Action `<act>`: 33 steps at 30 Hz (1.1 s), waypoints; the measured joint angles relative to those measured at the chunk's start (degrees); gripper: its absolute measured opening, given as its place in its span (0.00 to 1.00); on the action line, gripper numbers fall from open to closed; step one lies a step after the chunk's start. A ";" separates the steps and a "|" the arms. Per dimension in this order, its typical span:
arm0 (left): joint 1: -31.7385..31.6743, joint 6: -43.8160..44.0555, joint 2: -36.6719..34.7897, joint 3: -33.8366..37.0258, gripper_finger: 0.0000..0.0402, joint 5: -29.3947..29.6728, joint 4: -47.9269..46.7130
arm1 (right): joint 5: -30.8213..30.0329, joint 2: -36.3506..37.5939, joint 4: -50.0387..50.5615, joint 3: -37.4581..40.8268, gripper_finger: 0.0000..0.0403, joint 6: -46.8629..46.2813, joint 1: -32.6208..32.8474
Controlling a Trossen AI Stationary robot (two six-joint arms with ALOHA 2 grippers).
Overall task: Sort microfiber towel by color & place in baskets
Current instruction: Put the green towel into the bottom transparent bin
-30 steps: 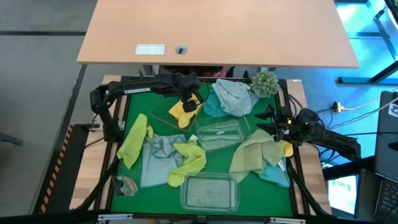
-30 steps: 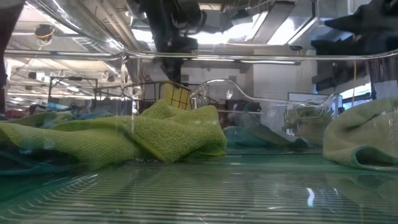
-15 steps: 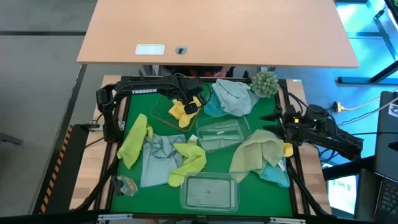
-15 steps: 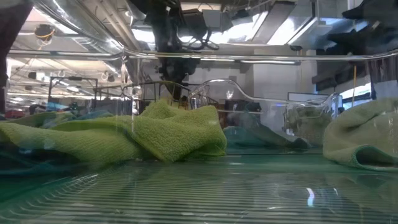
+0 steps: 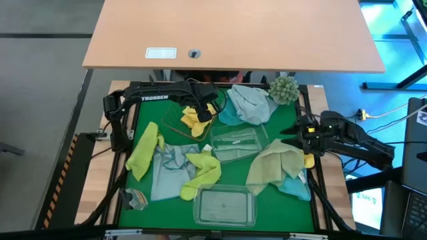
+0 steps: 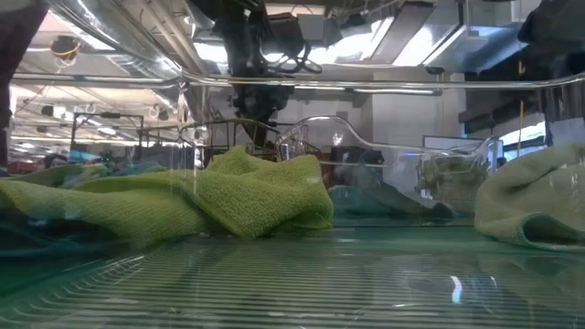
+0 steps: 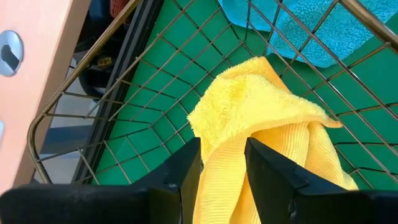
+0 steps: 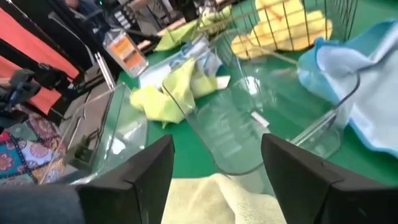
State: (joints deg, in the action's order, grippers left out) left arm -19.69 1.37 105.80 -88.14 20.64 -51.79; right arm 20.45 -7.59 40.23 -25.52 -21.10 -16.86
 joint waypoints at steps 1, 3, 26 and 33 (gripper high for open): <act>0.03 0.00 0.00 0.01 0.30 0.00 0.00 | 0.36 -0.75 -0.04 0.00 0.60 -0.02 0.00; 0.03 0.00 0.00 0.02 0.30 -0.30 0.00 | 0.89 -2.29 0.02 0.00 0.60 0.00 0.00; 0.02 0.00 -0.03 0.00 0.30 -0.61 0.00 | 2.93 -19.97 8.87 0.02 0.60 -0.05 0.00; 0.03 -0.02 -0.04 0.00 0.30 -0.59 0.00 | 1.51 -22.35 9.98 0.02 0.60 0.20 0.00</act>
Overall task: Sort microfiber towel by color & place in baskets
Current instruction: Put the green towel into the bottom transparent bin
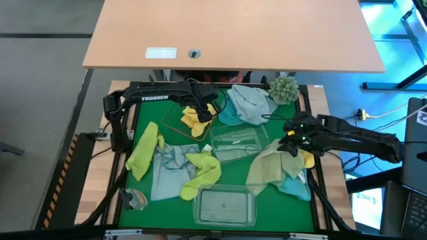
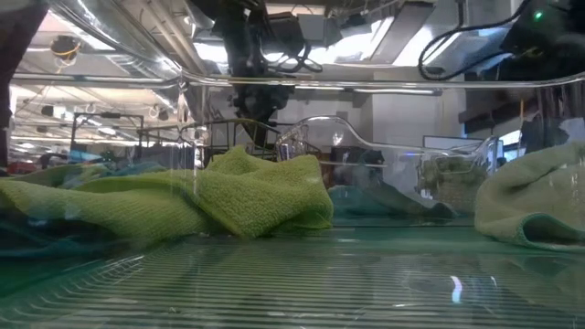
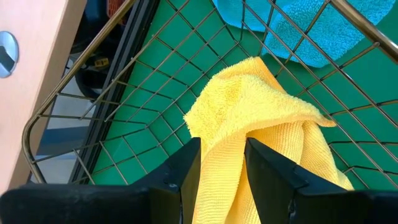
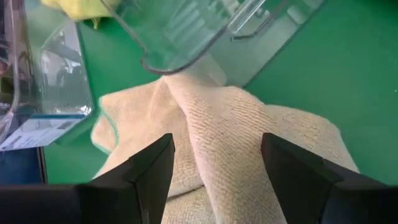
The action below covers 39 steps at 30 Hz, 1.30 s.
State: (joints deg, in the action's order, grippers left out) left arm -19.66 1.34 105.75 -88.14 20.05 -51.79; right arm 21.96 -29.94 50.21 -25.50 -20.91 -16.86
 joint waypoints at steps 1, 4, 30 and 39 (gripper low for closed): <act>0.00 0.00 0.00 0.00 0.30 -0.01 0.00 | 0.46 -0.26 0.44 0.00 0.60 0.22 0.00; -0.02 0.00 0.00 0.00 0.30 0.00 0.00 | 1.18 -1.05 2.05 0.00 0.60 0.34 0.02; 0.00 0.00 0.00 0.00 0.30 0.00 0.07 | -0.77 -8.19 2.64 0.00 0.03 0.01 0.02; -0.02 0.00 0.00 0.00 0.30 0.00 0.11 | 4.25 -8.19 1.57 0.00 0.16 -1.34 0.02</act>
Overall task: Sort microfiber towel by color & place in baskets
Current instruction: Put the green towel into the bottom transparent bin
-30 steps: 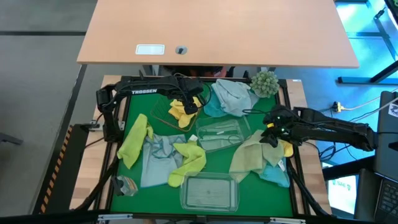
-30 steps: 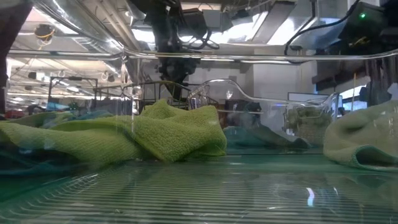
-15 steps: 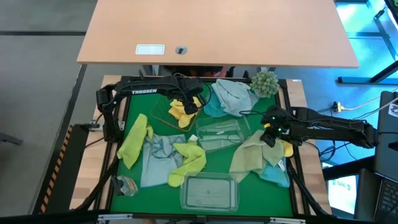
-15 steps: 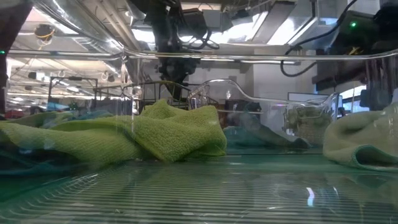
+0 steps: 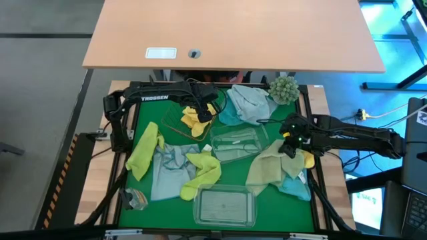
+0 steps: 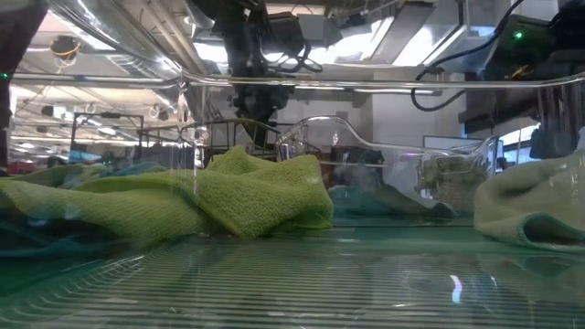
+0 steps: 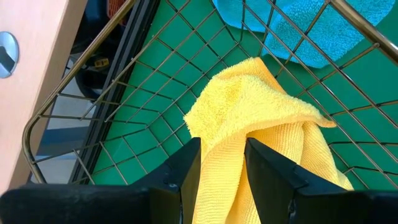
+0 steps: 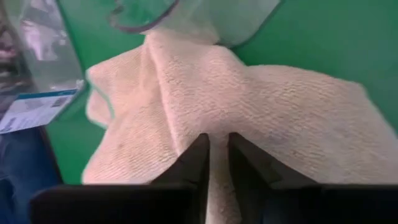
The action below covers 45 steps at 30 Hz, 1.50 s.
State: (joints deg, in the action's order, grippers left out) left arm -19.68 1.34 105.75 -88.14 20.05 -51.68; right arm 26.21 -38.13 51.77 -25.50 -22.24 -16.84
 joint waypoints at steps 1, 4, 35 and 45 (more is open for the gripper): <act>0.00 0.00 -0.01 0.00 0.30 0.00 0.06 | 0.49 0.00 -0.08 0.00 0.18 -0.03 0.00; 0.00 0.00 -0.01 0.00 0.30 0.01 0.45 | 0.36 0.00 -1.13 0.00 0.26 0.17 0.00; 0.00 0.00 -0.02 0.00 0.30 0.02 0.31 | -5.03 -8.96 -7.22 0.02 0.53 3.44 0.00; 0.00 0.00 -0.02 0.00 0.30 0.02 0.33 | -6.63 -16.09 -8.38 0.02 0.42 3.13 0.00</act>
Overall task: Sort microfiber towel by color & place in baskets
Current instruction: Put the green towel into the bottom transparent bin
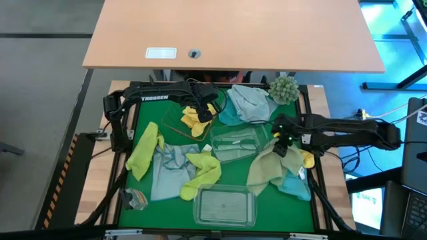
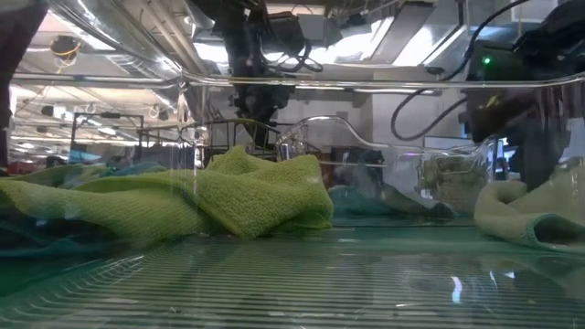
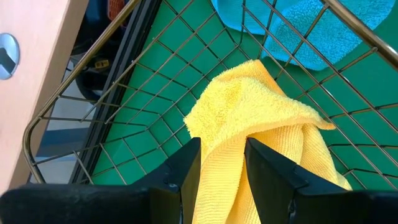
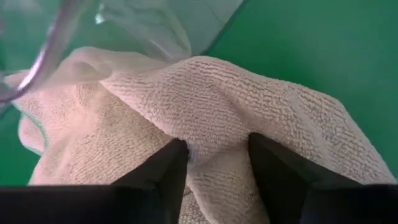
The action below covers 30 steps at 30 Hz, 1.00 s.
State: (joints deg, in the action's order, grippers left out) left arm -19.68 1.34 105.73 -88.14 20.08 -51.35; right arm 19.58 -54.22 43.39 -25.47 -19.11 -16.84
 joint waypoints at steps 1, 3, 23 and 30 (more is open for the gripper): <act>0.00 0.00 0.00 0.00 0.30 0.00 0.00 | 0.12 -0.44 -0.25 0.00 0.40 -0.02 0.00; 0.00 0.00 0.00 0.00 0.30 0.00 0.00 | 0.12 -0.91 -0.28 0.00 0.33 -0.07 0.00; 0.81 -0.50 -5.32 0.00 0.30 0.84 -0.37 | -1.93 -0.63 18.25 -17.95 0.02 1.68 0.00; 2.99 -0.50 -11.97 0.00 0.30 0.77 -0.63 | -6.73 -0.61 27.45 -34.32 0.02 1.84 0.00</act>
State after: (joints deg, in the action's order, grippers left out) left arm -16.69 0.84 93.76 -88.14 20.84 -51.99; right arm 12.85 -54.83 70.84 -59.79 -17.28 -16.84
